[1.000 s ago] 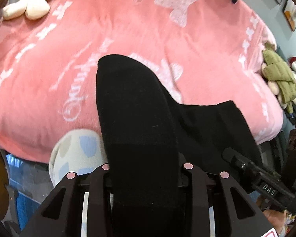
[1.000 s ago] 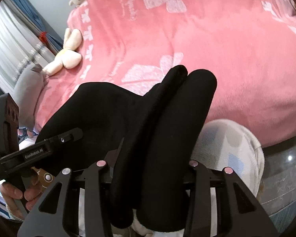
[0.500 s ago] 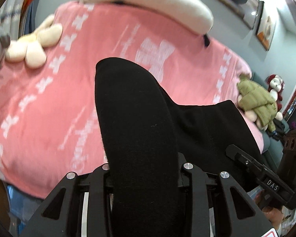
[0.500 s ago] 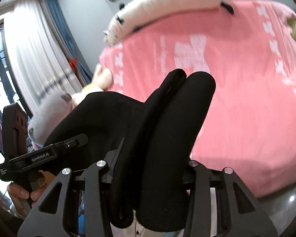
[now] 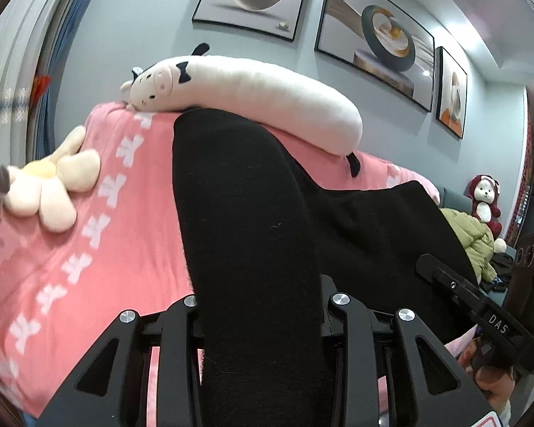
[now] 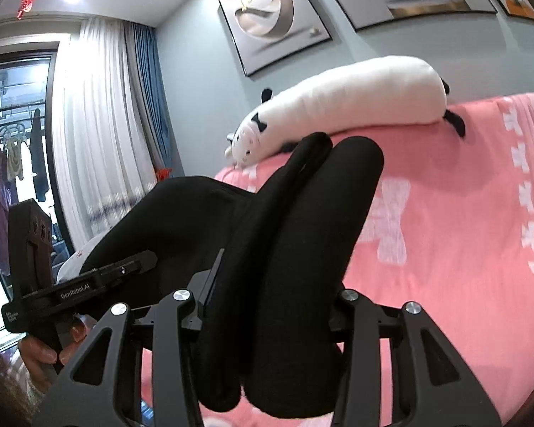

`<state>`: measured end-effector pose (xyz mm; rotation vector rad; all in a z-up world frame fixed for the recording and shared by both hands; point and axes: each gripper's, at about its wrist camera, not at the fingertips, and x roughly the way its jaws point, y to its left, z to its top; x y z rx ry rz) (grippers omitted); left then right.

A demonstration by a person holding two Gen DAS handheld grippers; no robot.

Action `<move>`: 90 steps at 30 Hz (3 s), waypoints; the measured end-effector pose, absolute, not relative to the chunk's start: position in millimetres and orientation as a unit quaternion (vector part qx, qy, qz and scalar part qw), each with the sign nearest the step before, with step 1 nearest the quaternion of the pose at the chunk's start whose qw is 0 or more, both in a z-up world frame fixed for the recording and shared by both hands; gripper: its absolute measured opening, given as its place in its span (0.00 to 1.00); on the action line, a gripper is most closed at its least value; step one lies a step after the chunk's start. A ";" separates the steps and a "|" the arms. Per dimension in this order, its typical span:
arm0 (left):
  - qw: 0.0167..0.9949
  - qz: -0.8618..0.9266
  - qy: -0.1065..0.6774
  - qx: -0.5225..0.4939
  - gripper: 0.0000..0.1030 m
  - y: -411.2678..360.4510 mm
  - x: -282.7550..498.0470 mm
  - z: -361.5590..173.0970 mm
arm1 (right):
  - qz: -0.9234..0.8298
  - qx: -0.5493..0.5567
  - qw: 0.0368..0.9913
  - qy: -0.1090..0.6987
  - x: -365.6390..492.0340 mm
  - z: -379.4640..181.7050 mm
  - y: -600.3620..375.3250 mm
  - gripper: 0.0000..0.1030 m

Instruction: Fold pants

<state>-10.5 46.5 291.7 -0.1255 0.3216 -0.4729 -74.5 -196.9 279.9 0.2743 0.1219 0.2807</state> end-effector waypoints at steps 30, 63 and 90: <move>0.933 -0.059 0.355 0.023 0.45 27.0 273.5 44.2 | 0.000 0.105 0.954 0.280 194.2 53.3 -279.7 0.33; 0.896 -0.049 0.440 0.041 0.63 -10.6 289.3 10.2 | 0.038 0.139 0.905 0.401 268.7 -17.4 -287.4 0.50; 0.886 -0.064 0.458 0.032 0.71 -13.5 278.5 1.2 | 0.040 0.156 0.907 0.390 238.1 -20.9 -306.2 0.14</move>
